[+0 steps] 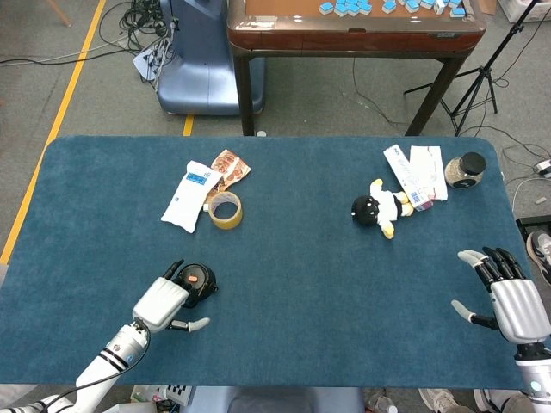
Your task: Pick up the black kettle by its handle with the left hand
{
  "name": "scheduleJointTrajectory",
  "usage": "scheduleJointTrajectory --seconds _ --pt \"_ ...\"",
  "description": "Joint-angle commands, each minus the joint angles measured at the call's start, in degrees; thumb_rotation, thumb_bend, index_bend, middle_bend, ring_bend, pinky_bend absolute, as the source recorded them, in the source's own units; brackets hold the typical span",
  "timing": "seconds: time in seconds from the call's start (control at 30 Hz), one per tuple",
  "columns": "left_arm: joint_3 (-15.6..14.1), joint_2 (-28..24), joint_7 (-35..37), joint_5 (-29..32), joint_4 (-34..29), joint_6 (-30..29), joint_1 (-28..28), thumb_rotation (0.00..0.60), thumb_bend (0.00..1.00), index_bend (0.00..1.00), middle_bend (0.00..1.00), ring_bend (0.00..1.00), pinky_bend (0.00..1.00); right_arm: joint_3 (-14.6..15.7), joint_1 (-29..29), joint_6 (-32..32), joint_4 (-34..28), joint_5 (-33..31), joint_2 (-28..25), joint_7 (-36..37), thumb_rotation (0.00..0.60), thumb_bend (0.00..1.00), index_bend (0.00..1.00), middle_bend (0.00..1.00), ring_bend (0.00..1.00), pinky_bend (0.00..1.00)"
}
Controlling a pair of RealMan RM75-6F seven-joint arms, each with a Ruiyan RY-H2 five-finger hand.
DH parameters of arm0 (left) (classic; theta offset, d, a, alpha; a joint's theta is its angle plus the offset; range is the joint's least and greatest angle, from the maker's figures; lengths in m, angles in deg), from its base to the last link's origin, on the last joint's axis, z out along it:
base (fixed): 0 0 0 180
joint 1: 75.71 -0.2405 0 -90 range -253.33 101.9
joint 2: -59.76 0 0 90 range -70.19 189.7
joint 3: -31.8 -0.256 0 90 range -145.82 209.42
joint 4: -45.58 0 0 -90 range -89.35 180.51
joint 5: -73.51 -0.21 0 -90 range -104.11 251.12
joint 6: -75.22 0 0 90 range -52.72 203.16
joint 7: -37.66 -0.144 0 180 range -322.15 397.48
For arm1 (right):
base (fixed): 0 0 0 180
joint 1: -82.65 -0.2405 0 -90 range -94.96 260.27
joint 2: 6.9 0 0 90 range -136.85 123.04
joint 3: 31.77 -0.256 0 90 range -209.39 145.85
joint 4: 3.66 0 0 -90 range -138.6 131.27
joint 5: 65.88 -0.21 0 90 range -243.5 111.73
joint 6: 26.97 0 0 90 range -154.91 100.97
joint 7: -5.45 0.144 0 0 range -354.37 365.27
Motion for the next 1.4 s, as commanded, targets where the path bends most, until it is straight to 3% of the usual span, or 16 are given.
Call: scheduleJointTrajectory --seconds 0.03,0.73,1.4 --pt "-0.02 0.15 -0.42 0.11 -0.14 -0.01 -0.15 0.000 0.11 0.51 0.52 0.37 0.00 0.02 0.03 -0.04 0.15 -0.05 0.08 0.12 0.600 0.19 0.20 0.23 0.12 0.09" --pt "0.04 0.71 -3.05 2.50 -1.49 1.64 -0.25 0.000 0.11 0.55 0.58 0.44 0.00 0.03 0.54 0.25 0.93 -0.41 0.35 1.11 0.600 0.19 0.20 0.23 0.12 0.09" --pt "0.64 0.93 -1.35 5.34 -1.55 4.46 0.75 0.000 0.11 0.68 0.76 0.61 0.00 -0.13 1.04 0.73 1.34 -0.72 0.60 1.91 0.600 0.19 0.20 0.23 0.12 0.09"
